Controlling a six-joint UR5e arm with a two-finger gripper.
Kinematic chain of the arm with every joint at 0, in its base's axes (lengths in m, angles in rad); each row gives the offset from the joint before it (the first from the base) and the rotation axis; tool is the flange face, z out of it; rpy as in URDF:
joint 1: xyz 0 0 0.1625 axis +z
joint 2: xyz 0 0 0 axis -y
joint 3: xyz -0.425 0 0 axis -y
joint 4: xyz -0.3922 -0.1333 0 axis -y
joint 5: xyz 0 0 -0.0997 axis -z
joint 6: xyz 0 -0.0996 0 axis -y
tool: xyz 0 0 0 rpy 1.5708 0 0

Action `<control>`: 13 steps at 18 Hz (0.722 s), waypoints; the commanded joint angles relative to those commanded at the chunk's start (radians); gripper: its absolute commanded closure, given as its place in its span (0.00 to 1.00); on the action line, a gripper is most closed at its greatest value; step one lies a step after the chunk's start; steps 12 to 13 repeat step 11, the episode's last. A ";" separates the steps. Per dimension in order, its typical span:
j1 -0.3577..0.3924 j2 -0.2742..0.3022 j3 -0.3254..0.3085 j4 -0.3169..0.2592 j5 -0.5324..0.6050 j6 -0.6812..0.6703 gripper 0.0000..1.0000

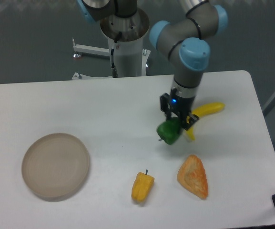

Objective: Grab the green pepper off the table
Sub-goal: 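Lift the held green pepper up off the table toward the banana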

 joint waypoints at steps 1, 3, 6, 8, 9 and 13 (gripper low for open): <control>0.000 -0.018 0.037 -0.018 0.006 0.000 0.72; 0.000 -0.049 0.094 -0.042 0.021 0.000 0.72; -0.002 -0.094 0.154 -0.040 0.025 -0.002 0.72; -0.002 -0.117 0.184 -0.036 0.026 0.000 0.72; -0.002 -0.120 0.184 -0.035 0.032 0.000 0.72; -0.006 -0.121 0.186 -0.034 0.038 0.000 0.72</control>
